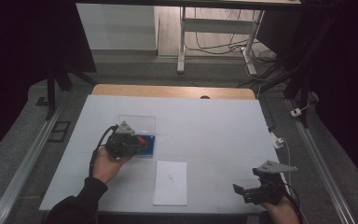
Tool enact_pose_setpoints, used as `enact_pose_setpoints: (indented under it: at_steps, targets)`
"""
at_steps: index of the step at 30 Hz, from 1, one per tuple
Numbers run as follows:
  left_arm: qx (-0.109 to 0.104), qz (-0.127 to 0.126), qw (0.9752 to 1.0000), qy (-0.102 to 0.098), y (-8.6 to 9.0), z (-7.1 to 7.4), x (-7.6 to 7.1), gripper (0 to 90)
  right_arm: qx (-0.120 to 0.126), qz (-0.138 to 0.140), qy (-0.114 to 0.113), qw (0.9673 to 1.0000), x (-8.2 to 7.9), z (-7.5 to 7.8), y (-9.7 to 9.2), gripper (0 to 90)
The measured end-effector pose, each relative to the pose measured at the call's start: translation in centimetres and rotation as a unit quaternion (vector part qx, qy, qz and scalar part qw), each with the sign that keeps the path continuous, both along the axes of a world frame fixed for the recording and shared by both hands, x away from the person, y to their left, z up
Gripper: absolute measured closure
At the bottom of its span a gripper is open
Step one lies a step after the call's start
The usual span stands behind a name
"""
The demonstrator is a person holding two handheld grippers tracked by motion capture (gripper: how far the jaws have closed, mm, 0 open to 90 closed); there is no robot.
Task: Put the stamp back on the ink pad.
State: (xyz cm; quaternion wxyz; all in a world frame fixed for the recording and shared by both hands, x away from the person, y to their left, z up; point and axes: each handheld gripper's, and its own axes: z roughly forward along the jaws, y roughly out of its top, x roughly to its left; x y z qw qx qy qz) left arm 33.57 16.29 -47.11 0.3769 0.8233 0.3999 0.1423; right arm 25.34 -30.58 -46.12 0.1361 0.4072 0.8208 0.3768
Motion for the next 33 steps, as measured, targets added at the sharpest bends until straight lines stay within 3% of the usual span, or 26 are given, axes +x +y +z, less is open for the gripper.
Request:
enact_pose_setpoints:
  at_steps: [15,33]
  targets:
    - [0.005,0.035,0.9993,0.008,1.2,-1.0,1.8,58.2,-0.004,0.0,0.002,1.0,0.0,0.0,0.1,0.0]
    - [0.021,0.06,0.9979,0.015,2.2,-2.4,2.8,58.1,-0.004,0.0,0.002,1.0,0.0,0.0,0.1,0.0]
